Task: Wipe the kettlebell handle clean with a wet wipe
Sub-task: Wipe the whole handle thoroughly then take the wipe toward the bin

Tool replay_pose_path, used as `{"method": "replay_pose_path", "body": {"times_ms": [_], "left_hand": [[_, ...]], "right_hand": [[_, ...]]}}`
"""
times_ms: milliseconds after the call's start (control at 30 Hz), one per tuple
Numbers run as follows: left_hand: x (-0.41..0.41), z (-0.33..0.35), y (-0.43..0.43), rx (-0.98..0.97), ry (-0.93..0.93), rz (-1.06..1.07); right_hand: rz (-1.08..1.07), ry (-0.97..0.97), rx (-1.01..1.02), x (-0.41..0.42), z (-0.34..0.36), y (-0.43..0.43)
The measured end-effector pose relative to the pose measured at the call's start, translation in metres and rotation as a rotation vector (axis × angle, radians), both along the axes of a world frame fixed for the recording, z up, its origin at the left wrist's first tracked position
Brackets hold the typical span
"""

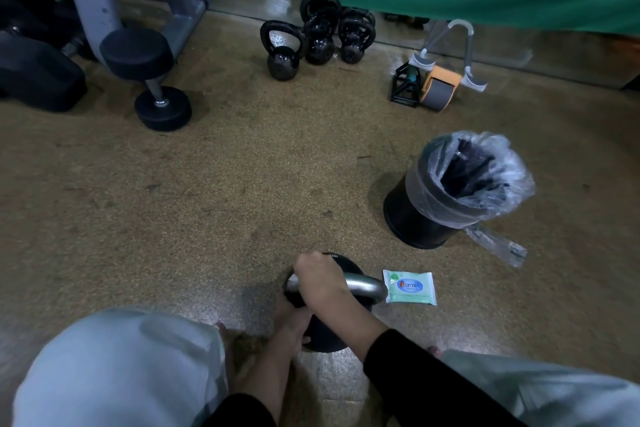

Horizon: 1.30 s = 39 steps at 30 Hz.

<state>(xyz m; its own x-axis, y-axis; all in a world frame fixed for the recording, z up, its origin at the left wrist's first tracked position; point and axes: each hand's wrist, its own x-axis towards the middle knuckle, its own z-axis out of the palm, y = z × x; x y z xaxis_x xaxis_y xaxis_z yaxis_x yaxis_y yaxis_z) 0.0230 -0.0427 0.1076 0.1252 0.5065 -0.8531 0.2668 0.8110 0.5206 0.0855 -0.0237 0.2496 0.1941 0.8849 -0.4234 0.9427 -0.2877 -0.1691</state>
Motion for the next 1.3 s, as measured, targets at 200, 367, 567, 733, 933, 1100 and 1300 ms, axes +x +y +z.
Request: {"method": "replay_pose_path", "body": {"times_ms": [200,367,567,733,933,1100,1300], "left_hand": [[0.001,-0.005,0.002,-0.037,-0.009,0.013],[0.002,-0.001,0.001,-0.020,-0.005,0.012],[0.003,0.000,0.003,-0.048,-0.001,0.040],[0.002,-0.006,0.000,-0.069,-0.016,0.062],[0.002,-0.006,-0.001,-0.056,-0.058,0.085],[0.002,-0.010,0.000,-0.052,-0.029,0.063],[0.003,-0.014,0.001,-0.007,0.001,0.017]], "right_hand": [[-0.072,0.007,-0.019,0.011,-0.007,0.019],[-0.015,0.061,-0.048,0.000,-0.017,0.021],[-0.043,0.074,-0.066,0.019,-0.017,0.028],[0.016,0.101,-0.087,0.017,-0.015,0.029],[0.077,0.117,-0.107,0.038,-0.002,0.027],[0.107,0.029,-0.061,0.013,-0.010,0.027],[0.199,-0.059,-0.012,0.009,-0.004,-0.007]]}}
